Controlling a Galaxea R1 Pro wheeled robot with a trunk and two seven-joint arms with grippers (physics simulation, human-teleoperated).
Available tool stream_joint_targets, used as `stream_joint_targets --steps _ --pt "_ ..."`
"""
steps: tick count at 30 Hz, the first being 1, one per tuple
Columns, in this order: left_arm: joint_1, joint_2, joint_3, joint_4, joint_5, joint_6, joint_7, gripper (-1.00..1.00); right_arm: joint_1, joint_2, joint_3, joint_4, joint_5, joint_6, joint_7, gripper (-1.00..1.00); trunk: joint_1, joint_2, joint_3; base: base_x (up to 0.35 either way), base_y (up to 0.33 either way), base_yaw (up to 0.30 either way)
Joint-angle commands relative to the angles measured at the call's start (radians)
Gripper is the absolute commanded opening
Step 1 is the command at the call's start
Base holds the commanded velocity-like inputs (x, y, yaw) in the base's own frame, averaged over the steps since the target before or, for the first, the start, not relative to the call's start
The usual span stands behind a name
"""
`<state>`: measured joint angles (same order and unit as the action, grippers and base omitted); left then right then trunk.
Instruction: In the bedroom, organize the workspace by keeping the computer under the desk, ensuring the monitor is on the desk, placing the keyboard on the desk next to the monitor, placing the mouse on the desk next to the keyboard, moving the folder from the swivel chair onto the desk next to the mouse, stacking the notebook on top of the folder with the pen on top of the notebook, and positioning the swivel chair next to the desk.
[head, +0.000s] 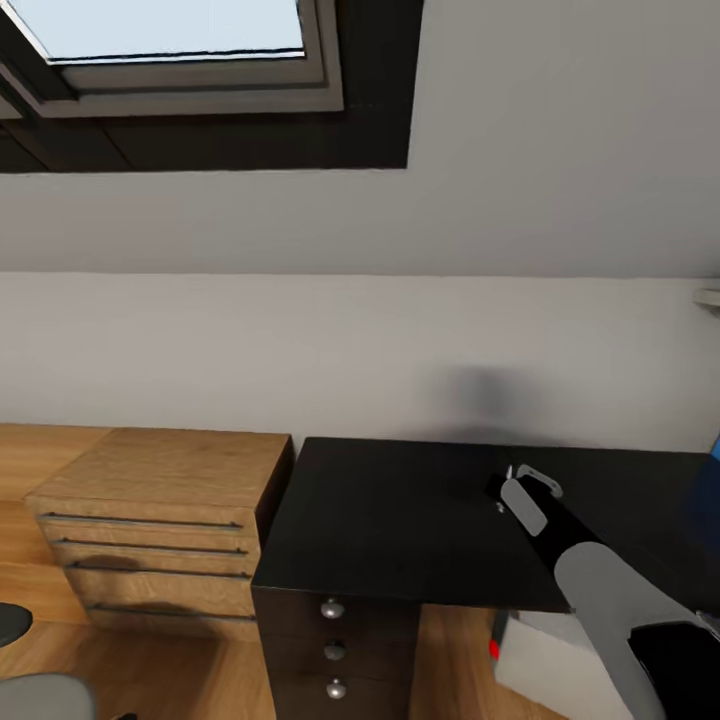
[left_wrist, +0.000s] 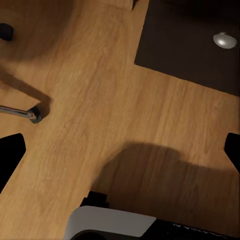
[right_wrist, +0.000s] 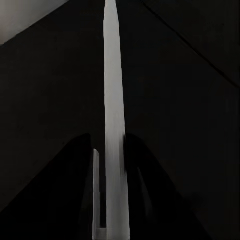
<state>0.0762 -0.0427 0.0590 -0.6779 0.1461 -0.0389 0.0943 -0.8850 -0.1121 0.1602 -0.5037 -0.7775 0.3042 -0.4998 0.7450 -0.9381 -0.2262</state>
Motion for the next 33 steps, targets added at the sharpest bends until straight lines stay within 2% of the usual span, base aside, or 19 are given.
stream_joint_targets --steps 1,4,11,16,23,33 --pt "0.000 -0.001 0.001 -0.002 0.010 -0.003 0.001 1.00 0.002 -0.007 0.007 -0.003 -0.009 0.008 -0.008 -1.00 -0.004 0.006 0.003 0.000 0.000 -0.280" --pt "0.000 -0.003 0.001 -0.002 0.009 -0.006 0.001 1.00 0.010 -0.016 0.006 -0.004 -0.012 0.013 -0.010 -1.00 -0.015 0.027 0.013 0.000 0.000 -0.281" --pt "0.000 -0.003 0.001 -0.006 0.010 -0.008 0.000 1.00 0.014 -0.036 0.007 0.010 -0.012 0.010 -0.010 -1.00 -0.015 0.027 0.015 0.000 0.000 -0.290" --pt "0.000 -0.002 -0.001 -0.006 0.009 -0.009 -0.001 1.00 0.015 -0.038 0.007 0.014 -0.011 0.010 -0.008 -1.00 -0.015 0.027 0.015 -0.040 0.000 -0.294" --pt "0.000 -0.002 0.001 -0.006 0.009 -0.009 -0.001 1.00 0.014 -0.039 0.007 0.016 -0.011 0.010 -0.005 -1.00 -0.015 0.027 0.015 -0.236 0.000 -0.296" --pt "0.001 -0.002 0.000 -0.006 0.009 -0.009 -0.001 1.00 0.015 -0.040 0.007 0.016 -0.011 0.010 -0.003 -1.00 -0.015 0.027 0.015 -0.023 0.000 -0.299"
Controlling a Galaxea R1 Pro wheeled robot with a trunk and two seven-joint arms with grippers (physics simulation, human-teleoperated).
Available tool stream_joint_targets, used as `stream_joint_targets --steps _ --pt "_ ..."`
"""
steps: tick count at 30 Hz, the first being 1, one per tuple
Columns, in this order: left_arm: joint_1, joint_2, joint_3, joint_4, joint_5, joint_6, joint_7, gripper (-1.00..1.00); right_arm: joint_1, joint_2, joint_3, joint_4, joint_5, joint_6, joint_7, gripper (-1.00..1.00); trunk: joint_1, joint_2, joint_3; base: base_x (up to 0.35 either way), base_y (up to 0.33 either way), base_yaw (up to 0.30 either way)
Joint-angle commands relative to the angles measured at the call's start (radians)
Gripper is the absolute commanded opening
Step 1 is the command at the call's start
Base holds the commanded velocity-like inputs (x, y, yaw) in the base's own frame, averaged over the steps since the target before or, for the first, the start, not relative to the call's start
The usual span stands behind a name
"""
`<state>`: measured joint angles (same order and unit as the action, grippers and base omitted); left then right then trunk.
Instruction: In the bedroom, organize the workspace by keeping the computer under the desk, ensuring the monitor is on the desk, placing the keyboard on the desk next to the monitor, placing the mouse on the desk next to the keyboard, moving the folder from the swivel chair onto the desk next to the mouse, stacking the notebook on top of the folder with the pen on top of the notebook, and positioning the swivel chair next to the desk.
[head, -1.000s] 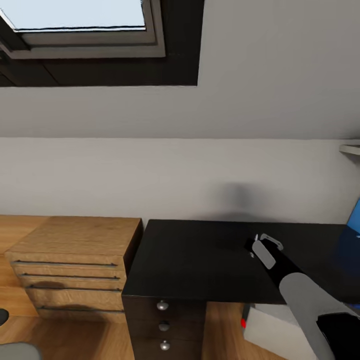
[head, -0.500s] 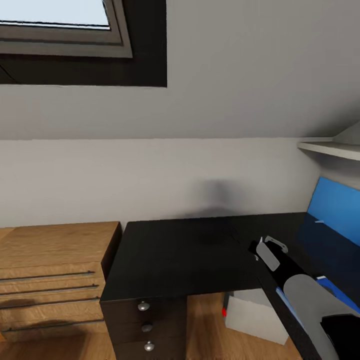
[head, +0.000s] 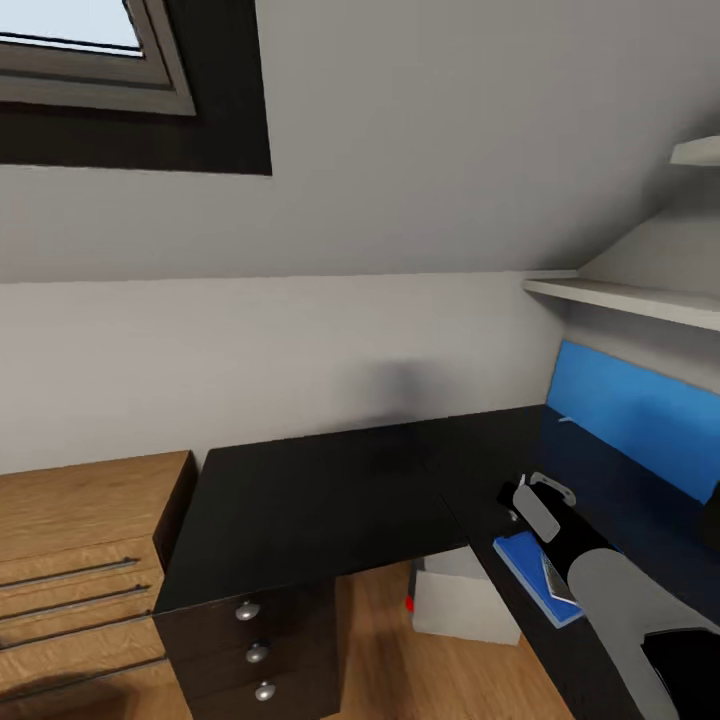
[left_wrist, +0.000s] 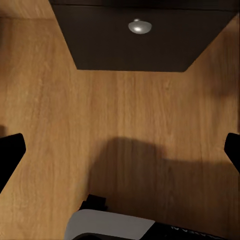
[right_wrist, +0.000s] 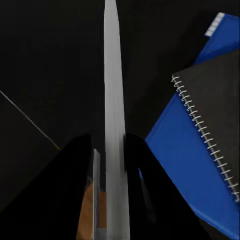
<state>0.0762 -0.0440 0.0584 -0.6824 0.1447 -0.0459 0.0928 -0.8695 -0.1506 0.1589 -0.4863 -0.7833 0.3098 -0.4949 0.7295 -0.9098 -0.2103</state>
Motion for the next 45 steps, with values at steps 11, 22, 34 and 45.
stream_joint_targets --steps 11,22,34,45 --pt "0.000 -0.001 0.003 -0.003 0.011 -0.002 0.001 1.00 -0.001 -0.001 0.009 0.016 -0.004 0.003 -0.008 -1.00 0.000 -0.001 -0.001 0.000 0.000 -0.300" --pt "0.000 -0.001 0.004 -0.057 0.013 -0.001 0.002 1.00 0.000 0.001 0.015 0.027 0.002 -0.002 -0.004 -1.00 0.000 -0.001 -0.002 0.000 0.000 -0.261" --pt "0.002 -0.002 0.006 -0.131 0.016 -0.040 0.000 1.00 0.000 0.002 0.017 0.040 0.096 -0.022 0.013 -1.00 0.027 -0.050 -0.024 0.000 0.000 -0.021" --pt "0.052 -0.002 0.006 -0.357 0.019 -0.091 -0.006 1.00 0.000 0.005 0.017 0.097 0.188 -0.074 0.178 -1.00 0.069 -0.127 -0.059 0.000 0.000 0.000"
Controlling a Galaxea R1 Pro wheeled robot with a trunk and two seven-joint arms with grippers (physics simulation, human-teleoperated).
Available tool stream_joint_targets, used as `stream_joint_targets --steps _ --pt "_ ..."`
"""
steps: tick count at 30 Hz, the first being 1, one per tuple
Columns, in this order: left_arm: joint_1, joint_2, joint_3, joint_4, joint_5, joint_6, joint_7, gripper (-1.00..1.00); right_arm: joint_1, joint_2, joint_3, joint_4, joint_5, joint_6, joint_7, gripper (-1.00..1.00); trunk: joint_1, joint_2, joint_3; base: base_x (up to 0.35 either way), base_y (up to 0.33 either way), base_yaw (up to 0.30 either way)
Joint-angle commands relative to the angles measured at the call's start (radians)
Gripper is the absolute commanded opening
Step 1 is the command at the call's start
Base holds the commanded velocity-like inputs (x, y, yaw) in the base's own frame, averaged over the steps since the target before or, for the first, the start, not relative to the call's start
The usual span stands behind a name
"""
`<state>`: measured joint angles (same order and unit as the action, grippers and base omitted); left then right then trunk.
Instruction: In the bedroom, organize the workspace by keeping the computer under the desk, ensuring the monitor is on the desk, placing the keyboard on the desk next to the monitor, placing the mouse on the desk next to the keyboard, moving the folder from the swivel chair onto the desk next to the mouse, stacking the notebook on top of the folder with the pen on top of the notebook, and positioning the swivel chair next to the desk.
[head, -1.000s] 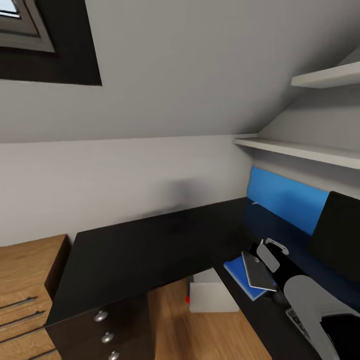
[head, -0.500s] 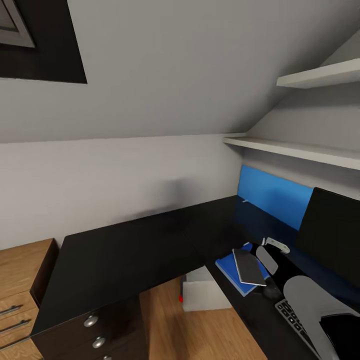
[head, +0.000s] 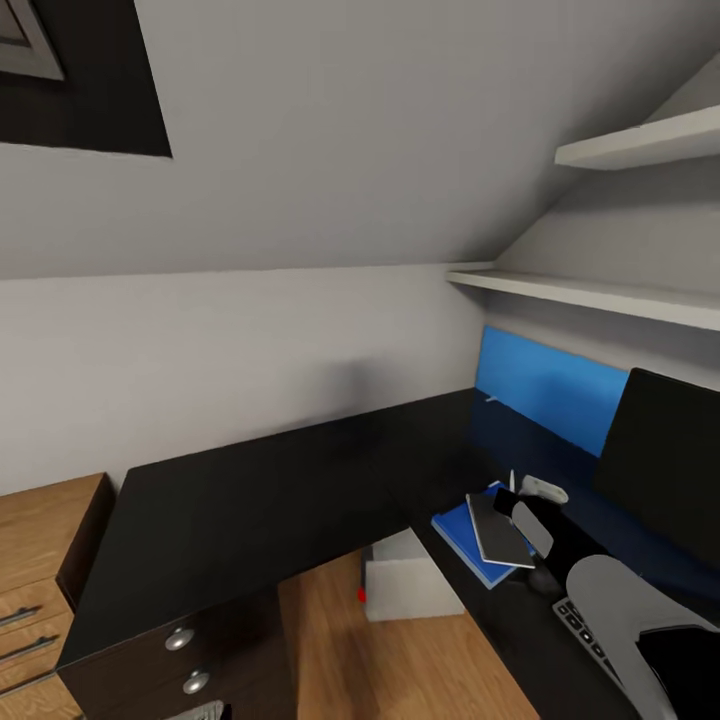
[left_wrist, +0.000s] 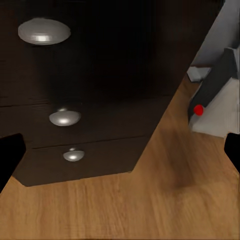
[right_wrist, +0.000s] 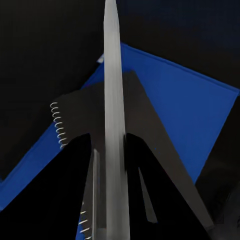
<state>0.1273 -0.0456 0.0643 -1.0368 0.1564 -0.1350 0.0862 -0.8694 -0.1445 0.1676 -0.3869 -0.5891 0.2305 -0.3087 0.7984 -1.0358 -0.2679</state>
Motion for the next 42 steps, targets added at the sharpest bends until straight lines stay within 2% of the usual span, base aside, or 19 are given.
stream_joint_targets --steps 1,2,3,5,8,10,21,25,32,34,37,42 --pt "0.038 0.001 0.000 -0.078 0.009 0.006 -0.001 1.00 0.000 -0.001 0.009 -0.001 -0.005 0.000 -0.006 -1.00 0.004 -0.008 -0.004 0.000 0.000 0.000" --pt "0.069 0.004 0.001 -0.140 0.020 0.026 -0.002 1.00 0.000 -0.001 0.009 0.000 -0.005 -0.001 -0.005 -1.00 0.008 -0.015 -0.007 0.000 0.000 0.000" --pt "0.078 0.005 0.001 -0.158 0.028 0.035 -0.003 1.00 0.000 -0.001 0.009 0.000 -0.005 -0.001 -0.005 -1.00 0.012 -0.022 -0.011 0.000 0.000 0.000" --pt "0.105 0.014 0.001 -0.210 0.073 0.080 -0.004 1.00 0.000 -0.001 0.009 0.001 -0.005 -0.001 -0.005 -1.00 0.019 -0.036 -0.017 0.000 0.000 0.000" --pt "0.119 0.023 0.001 -0.237 0.115 0.125 -0.005 1.00 0.000 -0.001 0.009 0.001 -0.005 0.001 -0.004 -1.00 0.031 -0.057 -0.026 0.000 0.000 0.000" --pt "0.122 0.026 0.001 -0.243 0.124 0.136 -0.005 1.00 0.000 -0.001 0.008 0.000 -0.005 0.002 -0.004 -1.00 0.039 -0.071 -0.033 0.000 0.000 0.000" --pt "0.124 0.027 0.000 -0.242 0.129 0.143 -0.005 1.00 0.000 -0.001 0.010 0.005 -0.007 0.006 -0.003 -1.00 0.081 -0.148 -0.067 0.000 0.000 0.000" --pt "0.123 0.027 0.000 -0.241 0.129 0.141 -0.005 1.00 0.000 0.000 0.012 0.066 -0.005 0.000 -0.003 -1.00 0.096 -0.176 -0.080 0.000 0.000 0.000" --pt "0.123 0.027 0.000 -0.241 0.129 0.141 -0.005 1.00 0.000 0.000 0.012 0.082 -0.005 -0.003 -0.002 -1.00 0.123 -0.225 -0.101 0.000 0.000 0.000" --pt "0.123 0.027 0.000 -0.239 0.129 0.141 -0.005 1.00 0.000 0.001 0.012 0.083 -0.005 -0.003 0.018 -1.00 0.131 -0.239 -0.108 0.000 0.000 0.000" --pt "0.123 0.027 -0.001 -0.232 0.127 0.141 -0.005 1.00 -0.001 0.000 0.012 0.083 -0.003 -0.003 0.083 -1.00 0.138 -0.253 -0.114 0.000 0.000 0.000" --pt "0.123 0.027 -0.001 -0.227 0.125 0.141 -0.004 1.00 -0.001 -0.001 0.012 0.083 -0.003 -0.003 0.106 -1.00 0.138 -0.253 -0.114 0.000 0.000 0.000"
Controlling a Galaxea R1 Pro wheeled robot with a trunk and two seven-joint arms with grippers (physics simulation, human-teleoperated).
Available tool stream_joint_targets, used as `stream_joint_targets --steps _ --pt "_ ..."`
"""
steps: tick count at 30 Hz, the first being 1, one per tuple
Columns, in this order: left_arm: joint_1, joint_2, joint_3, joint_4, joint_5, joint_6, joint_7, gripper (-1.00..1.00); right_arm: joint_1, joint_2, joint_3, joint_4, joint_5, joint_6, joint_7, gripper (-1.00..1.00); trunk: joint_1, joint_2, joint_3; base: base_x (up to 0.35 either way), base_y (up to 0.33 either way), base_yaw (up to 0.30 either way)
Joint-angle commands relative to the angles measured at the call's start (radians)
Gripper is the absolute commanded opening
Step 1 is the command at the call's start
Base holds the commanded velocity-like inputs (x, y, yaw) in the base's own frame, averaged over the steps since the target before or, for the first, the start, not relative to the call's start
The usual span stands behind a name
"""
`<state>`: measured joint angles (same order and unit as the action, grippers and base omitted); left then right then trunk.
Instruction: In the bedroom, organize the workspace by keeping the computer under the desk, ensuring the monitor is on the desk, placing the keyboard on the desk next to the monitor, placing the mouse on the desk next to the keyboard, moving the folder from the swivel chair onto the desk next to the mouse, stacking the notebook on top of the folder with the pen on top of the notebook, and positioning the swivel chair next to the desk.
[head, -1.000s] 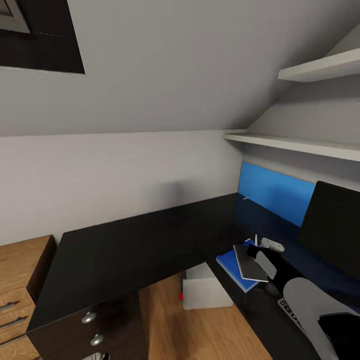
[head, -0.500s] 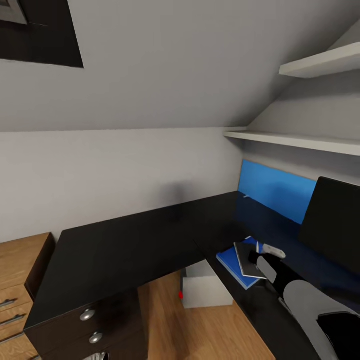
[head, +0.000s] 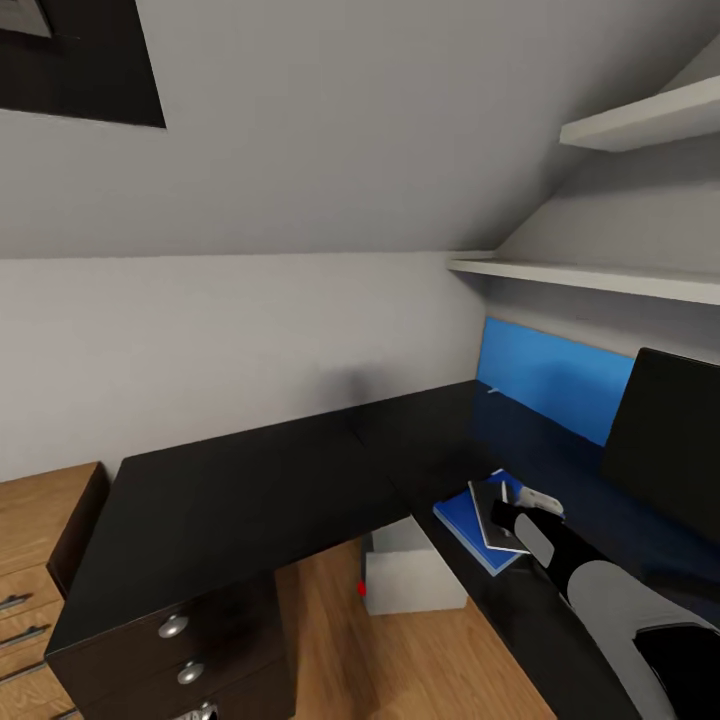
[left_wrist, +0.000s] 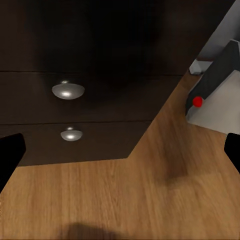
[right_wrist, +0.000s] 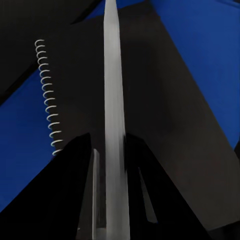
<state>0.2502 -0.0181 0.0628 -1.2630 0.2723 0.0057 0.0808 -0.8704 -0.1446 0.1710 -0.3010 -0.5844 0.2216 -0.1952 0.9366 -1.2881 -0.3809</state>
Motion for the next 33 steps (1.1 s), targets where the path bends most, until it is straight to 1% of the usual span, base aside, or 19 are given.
stream_joint_targets --steps 1,5,9,14,21,25,33 --pt "0.001 0.000 0.000 0.009 0.008 0.001 0.002 1.00 0.000 -0.001 0.008 -0.003 -0.008 0.005 -0.006 -1.00 0.000 -0.001 -0.001 0.000 0.000 0.000" --pt "0.000 0.000 -0.002 0.033 0.006 -0.001 0.002 1.00 0.000 -0.001 0.008 -0.003 -0.008 0.005 -0.004 -1.00 0.000 -0.001 -0.001 0.038 0.000 0.000" --pt "0.000 0.000 -0.003 0.035 0.005 -0.001 0.001 1.00 0.000 0.000 0.008 -0.003 -0.008 0.005 -0.004 -1.00 0.000 -0.001 -0.001 0.190 0.000 0.000" --pt "0.000 0.000 -0.003 0.036 0.005 -0.001 0.001 1.00 0.001 0.000 0.008 -0.002 -0.006 0.005 -0.005 -1.00 0.000 -0.001 -0.001 0.039 0.000 0.000" --pt "0.001 -0.001 -0.003 0.034 0.006 -0.001 0.001 1.00 0.001 -0.001 0.007 -0.001 0.021 -0.009 -0.008 -1.00 0.000 -0.001 -0.001 0.004 0.000 0.000" --pt "0.000 -0.003 -0.004 0.030 0.008 -0.001 0.002 1.00 0.000 0.000 0.007 0.000 0.027 -0.031 -0.009 -1.00 0.015 -0.029 -0.013 0.000 0.000 0.000" --pt "0.000 -0.003 -0.005 0.030 0.008 -0.001 0.002 1.00 0.000 0.000 0.007 0.000 0.029 -0.045 -0.009 -1.00 0.046 -0.085 -0.039 0.000 0.000 0.000"
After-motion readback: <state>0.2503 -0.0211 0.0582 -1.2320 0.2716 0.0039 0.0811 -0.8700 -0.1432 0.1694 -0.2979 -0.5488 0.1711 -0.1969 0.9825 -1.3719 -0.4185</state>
